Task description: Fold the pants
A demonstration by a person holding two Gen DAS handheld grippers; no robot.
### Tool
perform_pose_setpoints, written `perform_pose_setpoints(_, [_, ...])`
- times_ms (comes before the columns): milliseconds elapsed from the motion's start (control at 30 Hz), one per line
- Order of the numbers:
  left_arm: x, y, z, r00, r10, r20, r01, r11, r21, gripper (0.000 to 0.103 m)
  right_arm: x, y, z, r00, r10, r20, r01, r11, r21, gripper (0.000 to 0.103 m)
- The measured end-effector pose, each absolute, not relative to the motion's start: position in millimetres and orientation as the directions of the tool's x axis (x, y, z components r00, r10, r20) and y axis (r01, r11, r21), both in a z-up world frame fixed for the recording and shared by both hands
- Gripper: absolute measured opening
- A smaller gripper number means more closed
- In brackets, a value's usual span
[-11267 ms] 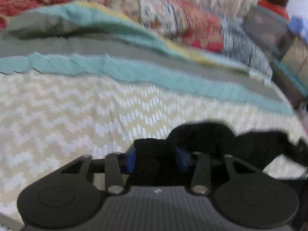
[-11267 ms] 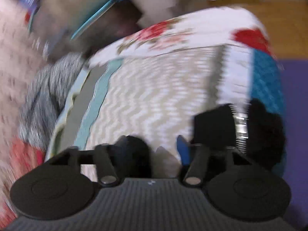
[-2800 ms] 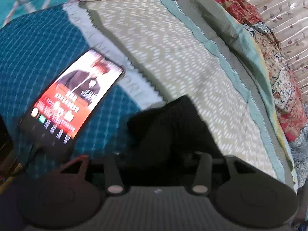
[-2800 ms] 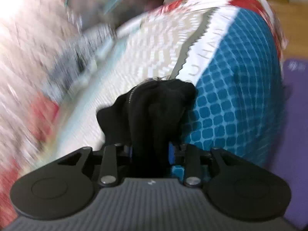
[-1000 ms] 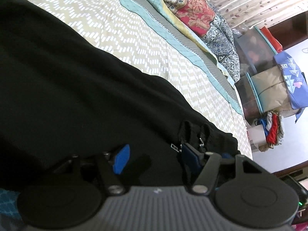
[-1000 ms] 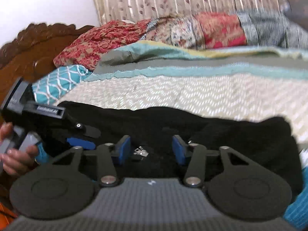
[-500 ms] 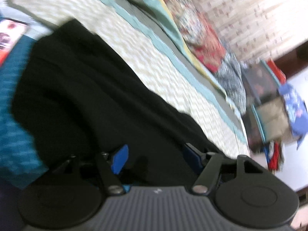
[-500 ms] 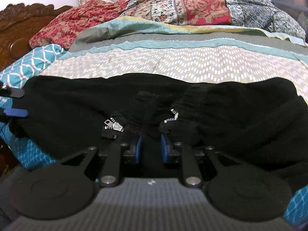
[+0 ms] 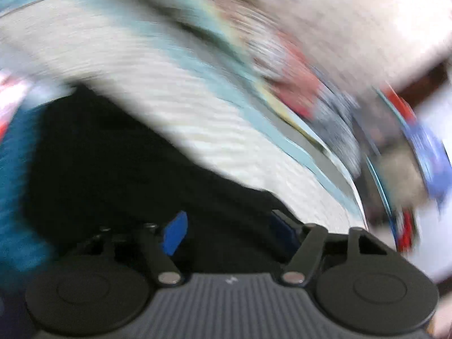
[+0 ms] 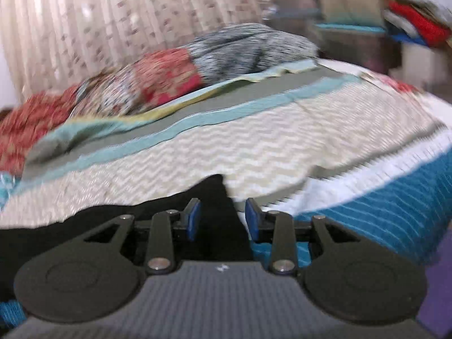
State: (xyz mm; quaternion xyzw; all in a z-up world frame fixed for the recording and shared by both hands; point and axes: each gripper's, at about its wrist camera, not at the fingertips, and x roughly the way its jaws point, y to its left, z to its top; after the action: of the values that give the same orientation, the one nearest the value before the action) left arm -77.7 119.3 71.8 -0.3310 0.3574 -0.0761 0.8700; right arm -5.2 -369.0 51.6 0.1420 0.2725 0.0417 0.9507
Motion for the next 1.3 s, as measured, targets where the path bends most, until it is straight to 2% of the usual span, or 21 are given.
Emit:
perform_pose_setpoints(167, [23.0, -27.5, 107.7, 0.588, -0.552, -0.592, 0.277, 0.824, -0.493, 0.063, -18.6, -377.7, 37.5, 0.838, 0.221, -0.499, -0.070, 0.950, 0.304, 0.036])
perform_pose_setpoints(300, [80.9, -140.6, 103.3, 0.439, -0.586, -0.681, 0.470, 0.796, -0.382, 0.068, -25.2, -381.2, 29.2, 0.823, 0.253, -0.509, -0.121, 0.953, 0.277, 0.031])
perform_pose_setpoints(367, [94.7, -178.9, 87.6, 0.390, -0.556, -0.734, 0.502, 0.797, -0.336, 0.077, -25.7, -381.6, 25.6, 0.815, 0.261, -0.518, -0.155, 0.959, 0.239, 0.030])
perform_pose_setpoints(433, [108.3, -202.3, 69.2, 0.359, -0.516, -0.777, 0.479, 0.817, -0.321, 0.077, -27.1, -376.3, 21.3, 0.815, 0.255, -0.520, -0.184, 0.965, 0.186, 0.030])
perform_pose_setpoints(600, [110.6, -217.2, 42.2, 0.250, -0.600, -0.760, 0.417, 0.775, -0.475, 0.077, -21.0, -363.6, 15.8, 0.810, 0.289, -0.510, -0.273, 0.956, 0.110, 0.031])
perform_pose_setpoints(633, [110.6, -224.5, 40.9, 0.237, -0.606, -0.759, 0.427, 0.767, -0.479, 0.071, -18.4, -362.4, 14.7, 0.809, 0.294, -0.509, -0.283, 0.954, 0.100, 0.031])
perform_pose_setpoints(700, [108.4, -241.1, 39.7, 0.238, -0.574, -0.783, 0.461, 0.776, -0.429, 0.044, -12.4, -361.0, 11.6, 0.805, 0.301, -0.510, -0.299, 0.950, 0.090, 0.030])
perform_pose_setpoints(733, [109.7, -249.4, 38.0, 0.237, -0.550, -0.801, 0.473, 0.785, -0.400, 0.016, -10.2, -360.2, 10.4, 0.806, 0.301, -0.510, -0.303, 0.950, 0.081, 0.019])
perform_pose_setpoints(767, [112.0, -253.8, 38.3, 0.234, -0.536, -0.811, 0.467, 0.794, -0.390, 0.011, -9.5, -359.4, 10.4, 0.814, 0.289, -0.503, -0.300, 0.952, 0.061, 0.009])
perform_pose_setpoints(833, [119.0, -254.5, 39.0, 0.245, -0.537, -0.807, 0.420, 0.809, -0.411, 0.010, -14.1, -358.4, 15.2, 0.845, 0.259, -0.469, -0.276, 0.961, 0.033, 0.005])
perform_pose_setpoints(933, [121.9, -252.2, 56.1, 0.298, -0.580, -0.758, 0.399, 0.797, -0.453, 0.007, -26.0, -371.1, 34.9, 0.866, 0.299, -0.402, -0.274, 0.954, 0.120, 0.004])
perform_pose_setpoints(1000, [122.1, -251.9, 72.9, 0.333, -0.622, -0.709, 0.398, 0.774, -0.492, 0.007, -33.5, -368.1, 45.6, 0.874, 0.300, -0.383, -0.287, 0.954, 0.091, 0.004])
perform_pose_setpoints(1067, [120.0, -258.9, 82.9, 0.354, -0.621, -0.699, 0.414, 0.774, -0.478, 0.007, -40.8, -363.9, 50.9, 0.874, 0.307, -0.378, -0.301, 0.951, 0.076, 0.004])
perform_pose_setpoints(1200, [118.6, -268.5, 75.6, 0.397, -0.556, -0.730, 0.400, 0.821, -0.408, 0.007, -56.8, -358.9, 39.1, 0.820, 0.369, -0.437, -0.338, 0.929, 0.150, 0.002])
perform_pose_setpoints(1300, [127.0, -261.0, 62.3, 0.361, -0.577, -0.733, 0.331, 0.814, -0.477, 0.007, -69.1, -352.1, 18.9, 0.790, 0.340, -0.511, -0.315, 0.939, 0.138, 0.002])
